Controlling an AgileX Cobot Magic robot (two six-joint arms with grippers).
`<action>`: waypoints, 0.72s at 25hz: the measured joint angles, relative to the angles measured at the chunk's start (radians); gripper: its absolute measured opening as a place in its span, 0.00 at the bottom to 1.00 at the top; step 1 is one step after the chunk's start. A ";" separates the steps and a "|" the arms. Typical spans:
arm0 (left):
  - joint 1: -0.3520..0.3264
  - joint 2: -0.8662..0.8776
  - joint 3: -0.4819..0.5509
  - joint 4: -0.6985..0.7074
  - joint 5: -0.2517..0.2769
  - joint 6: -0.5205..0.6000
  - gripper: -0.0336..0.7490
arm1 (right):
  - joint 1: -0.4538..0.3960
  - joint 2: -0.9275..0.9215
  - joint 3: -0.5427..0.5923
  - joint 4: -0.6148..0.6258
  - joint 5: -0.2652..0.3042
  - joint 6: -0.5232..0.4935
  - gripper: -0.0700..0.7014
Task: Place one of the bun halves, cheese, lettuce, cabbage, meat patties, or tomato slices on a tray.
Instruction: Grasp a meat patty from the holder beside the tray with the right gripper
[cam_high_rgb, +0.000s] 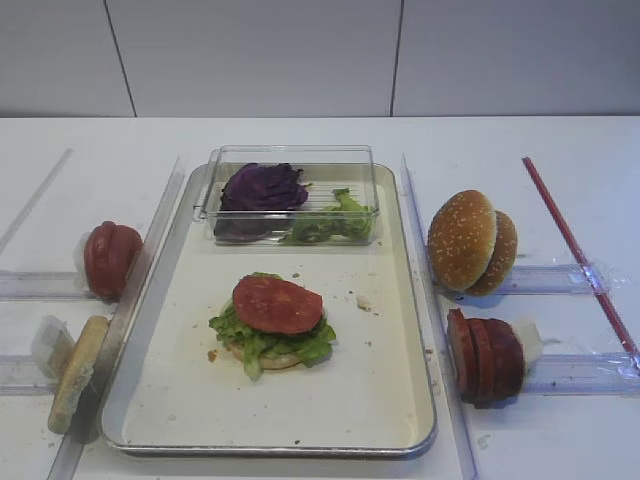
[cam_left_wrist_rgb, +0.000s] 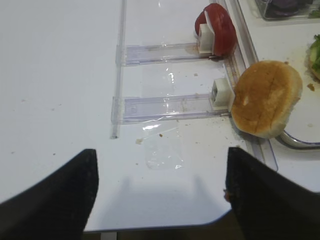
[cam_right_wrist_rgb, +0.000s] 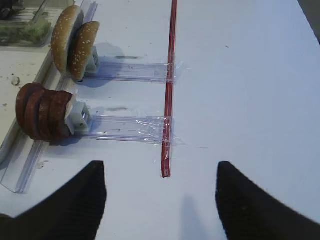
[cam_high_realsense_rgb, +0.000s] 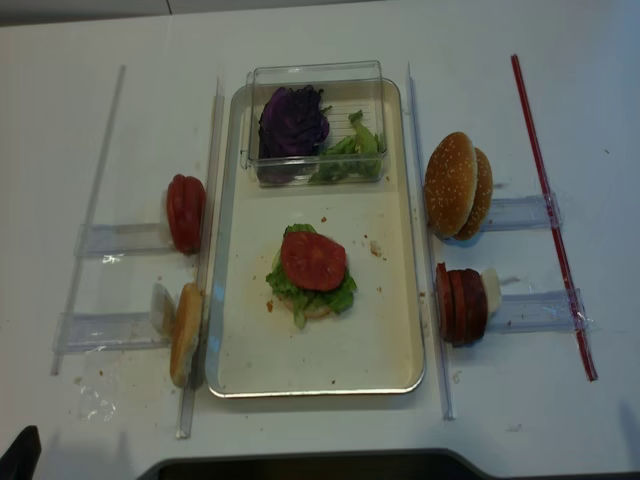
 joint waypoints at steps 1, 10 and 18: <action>0.000 0.000 0.000 0.002 0.000 0.000 0.67 | 0.000 0.000 0.000 0.000 0.000 0.000 0.73; 0.000 0.000 0.000 0.004 0.000 0.000 0.67 | 0.000 0.000 -0.008 0.004 0.000 -0.002 0.73; 0.000 0.000 0.000 0.006 0.000 0.000 0.67 | 0.000 0.113 -0.083 0.016 -0.036 -0.045 0.73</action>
